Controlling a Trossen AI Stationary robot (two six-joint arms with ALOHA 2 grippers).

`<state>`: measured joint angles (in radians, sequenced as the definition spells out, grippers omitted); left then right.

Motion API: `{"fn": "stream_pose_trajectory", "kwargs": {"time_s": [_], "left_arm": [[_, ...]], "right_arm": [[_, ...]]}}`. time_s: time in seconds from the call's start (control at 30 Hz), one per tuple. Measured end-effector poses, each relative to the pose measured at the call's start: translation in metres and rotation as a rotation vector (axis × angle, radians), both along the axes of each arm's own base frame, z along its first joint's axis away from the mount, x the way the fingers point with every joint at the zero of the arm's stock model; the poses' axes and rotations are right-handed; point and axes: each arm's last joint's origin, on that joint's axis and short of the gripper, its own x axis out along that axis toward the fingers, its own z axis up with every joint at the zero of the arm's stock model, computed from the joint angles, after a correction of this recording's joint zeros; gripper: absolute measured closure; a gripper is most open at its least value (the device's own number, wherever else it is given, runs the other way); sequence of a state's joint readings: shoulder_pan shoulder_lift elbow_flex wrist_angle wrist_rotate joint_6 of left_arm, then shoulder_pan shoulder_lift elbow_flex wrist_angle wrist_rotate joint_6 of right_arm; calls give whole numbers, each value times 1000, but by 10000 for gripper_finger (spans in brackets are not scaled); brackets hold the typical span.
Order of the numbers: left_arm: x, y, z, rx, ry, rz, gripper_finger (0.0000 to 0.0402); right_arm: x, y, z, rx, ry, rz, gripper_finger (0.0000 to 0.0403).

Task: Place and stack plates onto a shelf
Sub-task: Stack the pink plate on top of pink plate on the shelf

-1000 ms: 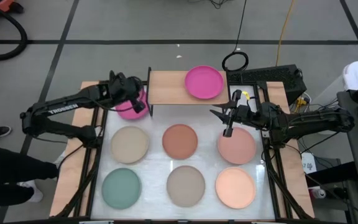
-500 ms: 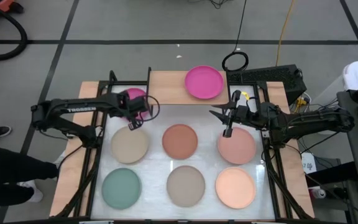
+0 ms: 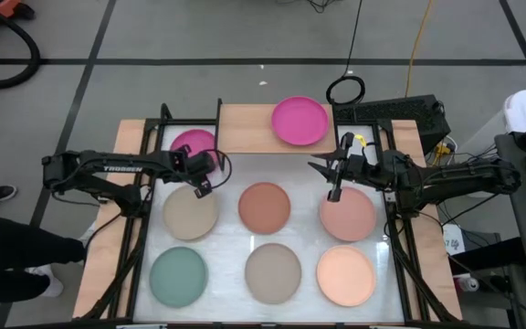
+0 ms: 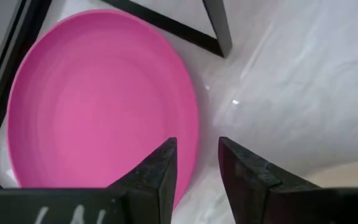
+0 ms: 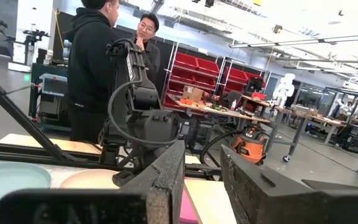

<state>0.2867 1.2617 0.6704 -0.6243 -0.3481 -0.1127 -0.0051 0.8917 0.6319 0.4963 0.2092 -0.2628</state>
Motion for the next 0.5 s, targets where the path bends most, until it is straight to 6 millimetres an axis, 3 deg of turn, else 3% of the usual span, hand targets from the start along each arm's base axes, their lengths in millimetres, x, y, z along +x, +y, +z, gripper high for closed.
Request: {"fn": "stream_pose_trajectory", "kwargs": {"time_s": [0.5], "left_arm": [[2,6,-6,46,-75,19,268]], "right_arm": [[0,0,-2,1,21,-1,319]]}}
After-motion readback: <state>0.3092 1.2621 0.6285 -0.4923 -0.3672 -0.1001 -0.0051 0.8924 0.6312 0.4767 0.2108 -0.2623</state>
